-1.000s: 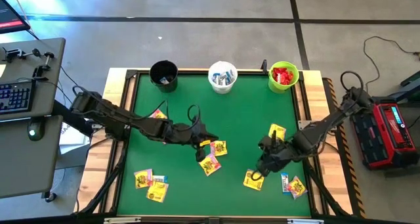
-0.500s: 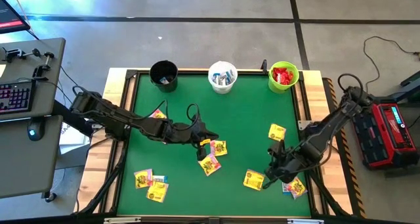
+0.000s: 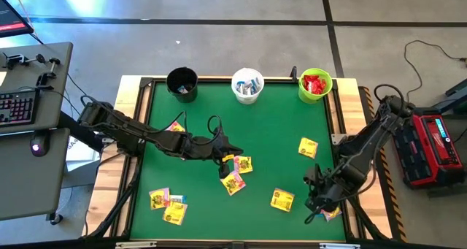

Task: Sort candy by brand, put in halloween buckets
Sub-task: Put the white candy into the white bucket

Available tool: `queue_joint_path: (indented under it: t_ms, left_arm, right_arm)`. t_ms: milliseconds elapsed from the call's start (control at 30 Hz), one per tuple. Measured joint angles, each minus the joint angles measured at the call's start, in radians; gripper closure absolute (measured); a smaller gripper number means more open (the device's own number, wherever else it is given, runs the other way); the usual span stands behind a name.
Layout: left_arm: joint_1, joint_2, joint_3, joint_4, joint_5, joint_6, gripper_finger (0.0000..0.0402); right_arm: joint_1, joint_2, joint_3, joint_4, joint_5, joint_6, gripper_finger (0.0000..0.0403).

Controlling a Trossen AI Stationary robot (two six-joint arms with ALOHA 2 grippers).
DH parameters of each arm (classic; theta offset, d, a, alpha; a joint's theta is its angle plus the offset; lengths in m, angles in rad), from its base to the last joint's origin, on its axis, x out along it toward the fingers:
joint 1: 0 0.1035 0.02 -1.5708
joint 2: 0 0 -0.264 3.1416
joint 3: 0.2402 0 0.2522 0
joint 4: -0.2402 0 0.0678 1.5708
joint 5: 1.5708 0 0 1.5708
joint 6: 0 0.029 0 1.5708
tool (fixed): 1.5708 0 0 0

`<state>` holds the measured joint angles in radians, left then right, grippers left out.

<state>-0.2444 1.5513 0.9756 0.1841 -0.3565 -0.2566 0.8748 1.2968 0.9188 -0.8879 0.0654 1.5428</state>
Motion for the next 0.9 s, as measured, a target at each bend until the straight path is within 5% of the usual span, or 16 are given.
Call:
queue_joint_path:
  t_ms: [400, 667, 900]
  left_arm:
    - [0.001, 0.0, 0.0, -0.001, -0.007, 0.015, 0.0392]
    - [0.001, 0.0, 0.0, -0.005, -0.015, 0.014, 0.0392]
    - [0.001, 0.0, 0.0, -0.005, -0.021, 0.006, 0.0392]
  right_arm:
    - [0.01, 0.0, 0.0, 0.045, -0.006, -0.041, 0.028]
    - [0.01, 0.0, 0.0, 0.062, -0.008, -0.033, 0.0392]
    - [0.01, 0.0, 0.0, 0.07, 0.008, -0.02, 0.0387]
